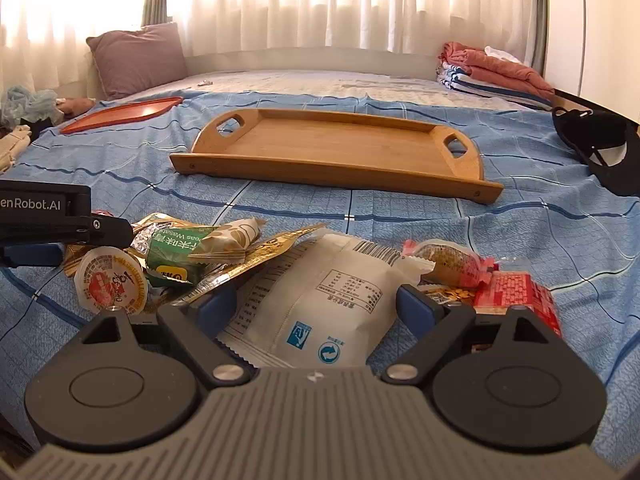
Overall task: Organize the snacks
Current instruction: 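Grasp the red chip bag with the left tool while the right tool grasps the white bread packet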
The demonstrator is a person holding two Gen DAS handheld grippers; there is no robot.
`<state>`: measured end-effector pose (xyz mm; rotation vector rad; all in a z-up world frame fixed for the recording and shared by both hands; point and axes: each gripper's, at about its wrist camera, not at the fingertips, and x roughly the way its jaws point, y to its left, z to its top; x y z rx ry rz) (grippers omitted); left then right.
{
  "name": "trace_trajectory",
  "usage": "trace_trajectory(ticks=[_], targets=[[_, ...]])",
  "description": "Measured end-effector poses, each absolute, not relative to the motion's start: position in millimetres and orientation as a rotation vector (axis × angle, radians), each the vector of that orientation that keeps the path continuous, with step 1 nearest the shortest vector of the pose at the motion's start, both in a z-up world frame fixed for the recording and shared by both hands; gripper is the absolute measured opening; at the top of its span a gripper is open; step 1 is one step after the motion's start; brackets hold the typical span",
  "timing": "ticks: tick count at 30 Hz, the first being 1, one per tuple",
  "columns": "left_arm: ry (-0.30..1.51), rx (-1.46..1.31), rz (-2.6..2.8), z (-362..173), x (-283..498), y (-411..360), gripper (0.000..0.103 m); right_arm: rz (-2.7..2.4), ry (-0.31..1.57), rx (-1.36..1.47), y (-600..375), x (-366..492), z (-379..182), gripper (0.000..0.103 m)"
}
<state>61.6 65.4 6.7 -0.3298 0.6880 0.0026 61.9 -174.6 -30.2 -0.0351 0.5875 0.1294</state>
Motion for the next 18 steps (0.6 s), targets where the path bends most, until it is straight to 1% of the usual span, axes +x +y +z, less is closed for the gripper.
trace_trajectory(ticks=[1, 2, 3, 5, 7, 8, 10, 11, 12, 13, 14, 15, 18], targets=[[0.68, -0.347, -0.011, 8, 61, 67, 0.068, 0.137, 0.59, -0.035, -175, 62, -30, 0.085], [0.672, -0.362, -0.018, 9, 61, 69, 0.057, 0.143, 0.591, -0.036, -176, 61, -29, 0.08], [0.666, -0.373, -0.018, 10, 60, 71, 0.045, 0.148, 0.591, -0.037, -177, 60, -29, 0.078], [0.654, -0.383, -0.01, 13, 59, 75, 0.038, 0.159, 0.589, -0.036, -179, 56, -26, 0.068], [0.64, -0.38, -0.007, 16, 58, 78, 0.035, 0.166, 0.586, -0.036, -182, 51, -22, 0.063], [0.634, -0.371, 0.002, 17, 59, 78, 0.035, 0.172, 0.588, -0.028, -184, 50, -20, 0.063], [0.62, -0.357, 0.035, 19, 58, 79, 0.04, 0.177, 0.602, -0.006, -189, 48, -17, 0.061], [0.623, -0.356, 0.052, 19, 59, 80, 0.049, 0.174, 0.605, -0.004, -191, 47, -16, 0.059], [0.633, -0.364, 0.061, 19, 61, 81, 0.061, 0.165, 0.606, -0.012, -192, 46, -16, 0.058], [0.639, -0.379, 0.062, 19, 64, 81, 0.067, 0.154, 0.609, -0.024, -193, 45, -15, 0.059], [0.633, -0.395, 0.059, 19, 66, 81, 0.08, 0.145, 0.613, -0.036, -193, 45, -15, 0.059], [0.616, -0.407, 0.059, 19, 67, 80, 0.088, 0.141, 0.619, -0.044, -193, 45, -15, 0.059], [0.605, -0.414, 0.088, 14, 79, 73, 0.093, 0.148, 0.632, -0.032, -193, 43, -17, 0.063]])
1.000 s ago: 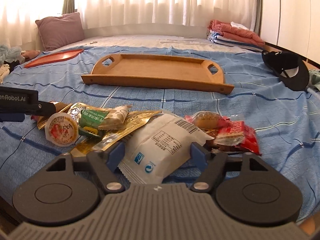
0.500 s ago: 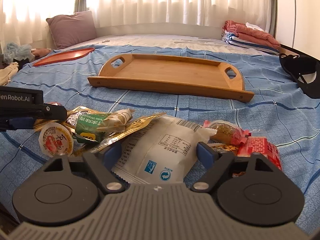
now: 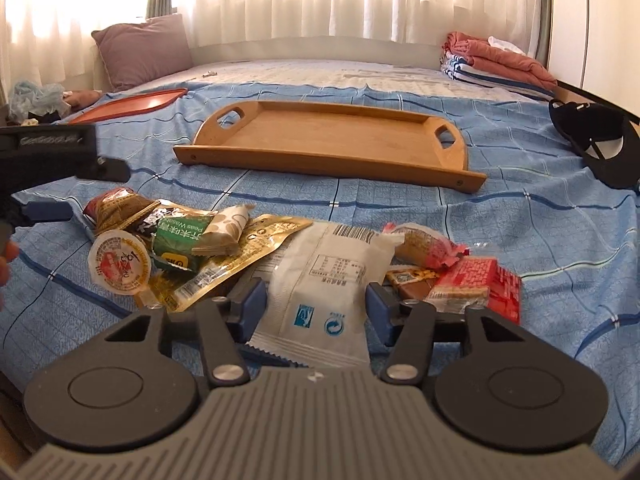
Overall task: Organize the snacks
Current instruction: 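Grasp the red chip bag with the left tool while the right tool grasps the white bread packet, then carry the red chip bag and white packet onto the wooden tray with both tools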
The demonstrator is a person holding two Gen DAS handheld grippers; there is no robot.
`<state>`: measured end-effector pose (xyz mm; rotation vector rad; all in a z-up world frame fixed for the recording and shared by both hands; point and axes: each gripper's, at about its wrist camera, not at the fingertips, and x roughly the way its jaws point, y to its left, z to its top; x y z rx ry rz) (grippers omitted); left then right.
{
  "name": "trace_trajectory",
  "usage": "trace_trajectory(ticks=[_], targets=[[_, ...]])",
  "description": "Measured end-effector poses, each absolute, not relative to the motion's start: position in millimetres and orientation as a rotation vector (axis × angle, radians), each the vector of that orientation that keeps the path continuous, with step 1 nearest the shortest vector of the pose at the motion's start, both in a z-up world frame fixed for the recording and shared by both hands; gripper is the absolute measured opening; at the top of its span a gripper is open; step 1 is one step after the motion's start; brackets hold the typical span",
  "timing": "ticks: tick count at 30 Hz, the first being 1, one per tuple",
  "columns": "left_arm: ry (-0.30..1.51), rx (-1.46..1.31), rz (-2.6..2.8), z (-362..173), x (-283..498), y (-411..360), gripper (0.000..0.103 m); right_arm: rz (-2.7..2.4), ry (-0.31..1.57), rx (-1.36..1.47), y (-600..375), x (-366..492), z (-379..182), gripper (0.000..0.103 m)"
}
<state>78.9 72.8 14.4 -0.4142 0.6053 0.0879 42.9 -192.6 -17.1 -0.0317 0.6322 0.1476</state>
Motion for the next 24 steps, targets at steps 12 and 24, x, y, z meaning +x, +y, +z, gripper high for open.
trace_trajectory(ticks=[12, 24], targets=[[0.671, -0.386, 0.029, 3, 97, 60, 0.047, 0.16, 0.629, -0.032, -173, 56, -28, 0.082], [0.635, -0.275, -0.039, 24, 86, 58, 0.045, 0.2, 0.587, -0.013, -154, 69, -17, 0.043]])
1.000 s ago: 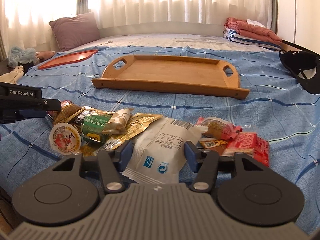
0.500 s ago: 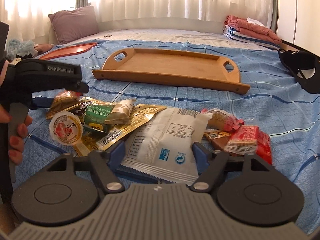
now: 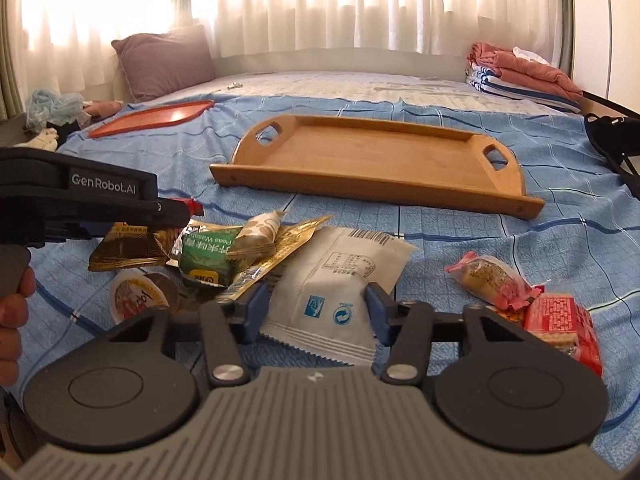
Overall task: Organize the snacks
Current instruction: 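Carry the red chip bag and white packet onto the wooden tray with both tools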
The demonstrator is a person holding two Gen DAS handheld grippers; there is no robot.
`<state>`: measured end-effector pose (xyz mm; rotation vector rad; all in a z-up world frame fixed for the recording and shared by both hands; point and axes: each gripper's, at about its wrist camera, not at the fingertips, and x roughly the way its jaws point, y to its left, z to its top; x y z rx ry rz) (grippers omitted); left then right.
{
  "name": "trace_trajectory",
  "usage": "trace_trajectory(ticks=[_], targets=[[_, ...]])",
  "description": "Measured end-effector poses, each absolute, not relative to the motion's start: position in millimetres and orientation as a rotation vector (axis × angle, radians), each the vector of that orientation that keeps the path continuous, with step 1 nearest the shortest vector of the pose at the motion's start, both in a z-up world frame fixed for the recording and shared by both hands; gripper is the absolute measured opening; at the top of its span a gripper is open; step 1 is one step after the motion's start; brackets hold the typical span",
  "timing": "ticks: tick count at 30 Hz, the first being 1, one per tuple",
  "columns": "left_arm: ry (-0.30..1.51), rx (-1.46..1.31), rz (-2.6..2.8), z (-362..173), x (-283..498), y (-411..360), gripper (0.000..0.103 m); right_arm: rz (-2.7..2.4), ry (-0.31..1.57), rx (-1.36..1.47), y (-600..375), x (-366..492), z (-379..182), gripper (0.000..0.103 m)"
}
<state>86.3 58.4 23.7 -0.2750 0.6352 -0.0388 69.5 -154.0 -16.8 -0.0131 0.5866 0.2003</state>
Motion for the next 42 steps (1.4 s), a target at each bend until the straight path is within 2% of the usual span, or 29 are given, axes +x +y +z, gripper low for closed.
trace_trajectory(ticks=[2, 4, 5, 6, 7, 8, 10, 14, 16, 17, 22, 34, 42], targets=[[0.627, -0.264, -0.044, 27, 85, 58, 0.045, 0.188, 0.593, 0.007, -159, 69, -14, 0.027], [0.624, -0.253, -0.054, 29, 84, 57, 0.045, 0.181, 0.608, 0.019, -167, 68, -13, 0.022], [0.626, -0.251, -0.061, 30, 84, 57, 0.045, 0.17, 0.616, 0.009, -169, 67, -13, 0.023], [0.627, -0.251, -0.066, 30, 83, 57, 0.045, 0.152, 0.628, -0.007, -172, 67, -13, 0.027], [0.627, -0.25, -0.069, 30, 82, 57, 0.045, 0.137, 0.65, -0.017, -175, 69, -14, 0.049], [0.626, -0.248, -0.071, 31, 82, 57, 0.045, 0.14, 0.681, -0.013, -179, 72, -14, 0.059], [0.624, -0.245, -0.074, 31, 81, 56, 0.045, 0.169, 0.734, 0.074, -191, 78, -14, 0.068], [0.626, -0.251, -0.085, 32, 81, 56, 0.045, 0.275, 0.803, 0.334, -208, 100, -18, 0.069], [0.626, -0.246, -0.09, 33, 80, 57, 0.045, 0.25, 0.793, 0.321, -202, 112, -21, 0.068], [0.625, -0.245, -0.09, 33, 80, 57, 0.045, 0.248, 0.785, 0.323, -199, 116, -23, 0.058], [0.612, -0.216, -0.096, 40, 81, 60, 0.044, 0.22, 0.749, 0.396, -198, 120, -23, 0.052], [0.605, -0.201, -0.156, 51, 92, 47, 0.044, 0.096, 0.67, 0.362, -235, 107, 4, 0.05], [0.592, -0.196, -0.239, 76, 133, 25, 0.043, 0.114, 0.619, 0.296, -259, 137, 38, 0.05]])
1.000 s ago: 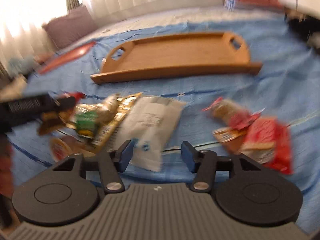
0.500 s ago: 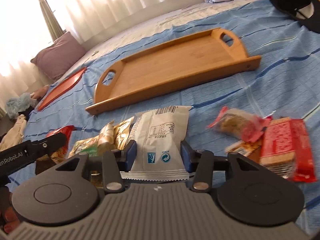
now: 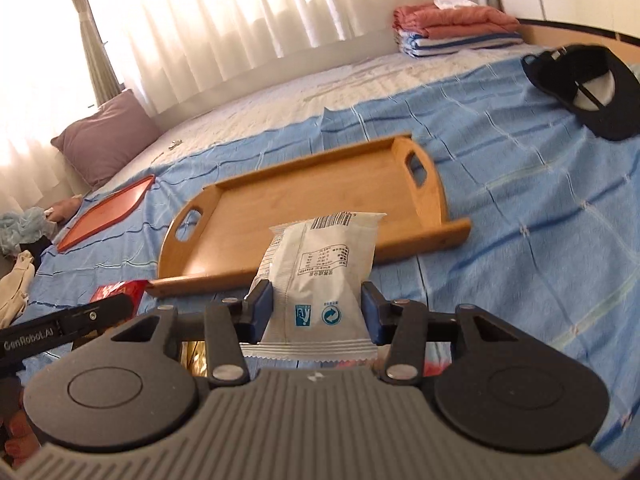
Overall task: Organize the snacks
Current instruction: 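Carry the red chip bag and white packet onto the wooden tray with both tools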
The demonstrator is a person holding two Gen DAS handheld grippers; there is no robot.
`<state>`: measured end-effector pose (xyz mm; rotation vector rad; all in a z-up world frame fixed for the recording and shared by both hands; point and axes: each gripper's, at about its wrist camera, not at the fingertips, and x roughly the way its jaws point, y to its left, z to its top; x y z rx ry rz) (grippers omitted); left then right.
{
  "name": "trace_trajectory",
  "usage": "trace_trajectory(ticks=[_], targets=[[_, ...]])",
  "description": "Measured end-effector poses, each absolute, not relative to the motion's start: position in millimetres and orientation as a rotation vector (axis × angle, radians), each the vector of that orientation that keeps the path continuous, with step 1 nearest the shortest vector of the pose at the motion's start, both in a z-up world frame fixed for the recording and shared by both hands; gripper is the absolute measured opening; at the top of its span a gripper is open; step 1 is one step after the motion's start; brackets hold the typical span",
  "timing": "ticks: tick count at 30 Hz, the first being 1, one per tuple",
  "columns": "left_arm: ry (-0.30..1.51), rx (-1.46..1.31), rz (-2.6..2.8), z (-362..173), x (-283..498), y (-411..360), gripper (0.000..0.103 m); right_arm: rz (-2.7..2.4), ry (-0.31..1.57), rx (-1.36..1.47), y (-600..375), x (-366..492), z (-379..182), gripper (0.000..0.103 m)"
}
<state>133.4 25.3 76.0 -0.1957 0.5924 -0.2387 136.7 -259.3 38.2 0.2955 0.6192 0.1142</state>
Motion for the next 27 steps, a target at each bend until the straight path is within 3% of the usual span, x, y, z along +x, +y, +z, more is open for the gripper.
trace_trajectory(ticks=[9, 27], targets=[[0.606, -0.197, -0.313, 94, 216, -6, 0.044, 0.121, 0.624, 0.189, -280, 205, 57, 0.051], [0.715, -0.215, -0.304, 34, 314, -47, 0.044, 0.168, 0.714, 0.097, -284, 279, 4, 0.051]])
